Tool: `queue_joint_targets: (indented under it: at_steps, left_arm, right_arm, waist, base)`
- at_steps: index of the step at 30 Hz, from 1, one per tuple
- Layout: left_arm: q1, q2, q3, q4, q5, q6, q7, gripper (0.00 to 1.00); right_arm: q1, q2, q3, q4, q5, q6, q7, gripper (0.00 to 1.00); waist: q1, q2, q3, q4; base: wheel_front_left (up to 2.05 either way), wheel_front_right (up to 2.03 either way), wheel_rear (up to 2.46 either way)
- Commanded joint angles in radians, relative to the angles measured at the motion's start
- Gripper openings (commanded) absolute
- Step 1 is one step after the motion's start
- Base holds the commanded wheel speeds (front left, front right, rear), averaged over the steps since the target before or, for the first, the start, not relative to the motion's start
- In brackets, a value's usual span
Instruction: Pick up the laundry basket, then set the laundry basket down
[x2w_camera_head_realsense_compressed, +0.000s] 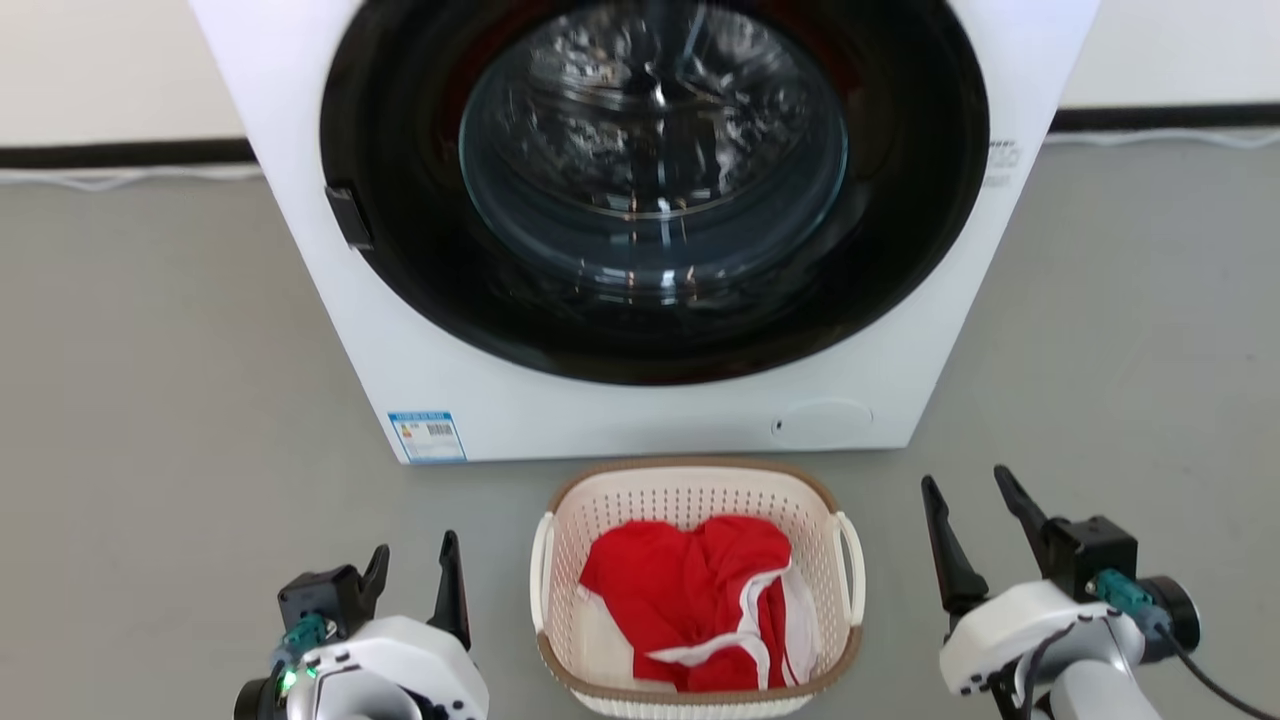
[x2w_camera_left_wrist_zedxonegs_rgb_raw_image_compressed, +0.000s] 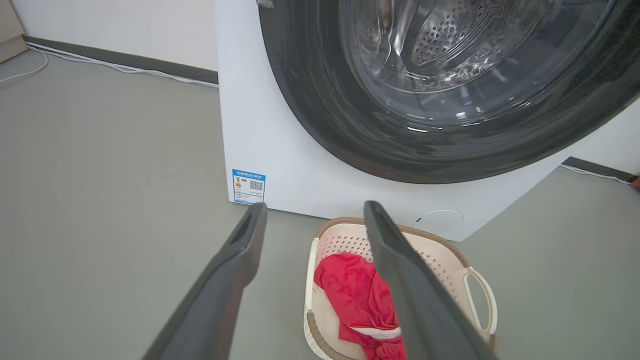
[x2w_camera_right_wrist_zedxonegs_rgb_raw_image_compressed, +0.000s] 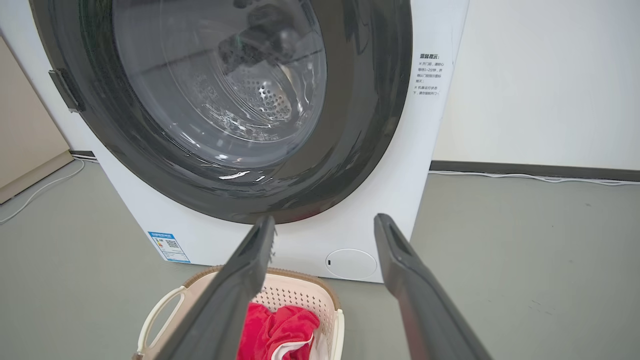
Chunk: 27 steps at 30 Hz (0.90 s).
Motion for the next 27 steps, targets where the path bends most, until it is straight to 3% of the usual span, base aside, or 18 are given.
queue_joint_targets:
  at_steps: [1, 27]
  left_arm:
    - [-0.003, 0.014, 0.033, -0.030, 0.006, 0.000, -0.006, 1.00]
    - [0.061, 0.014, 0.050, -0.166, 0.019, 0.023, -0.006, 1.00]
  right_arm:
    - [0.001, 0.002, 0.025, -0.028, 0.009, 0.006, -0.014, 1.00]
    - [0.046, 0.002, 0.012, -0.059, -0.002, 0.006, -0.014, 1.00]
  waist:
    - [0.0000, -0.0001, -0.024, 0.006]
    - [0.0000, -0.0001, -0.090, 0.025]
  base:
    - [0.00, 0.00, 0.00]
    - [0.00, 0.00, 0.00]
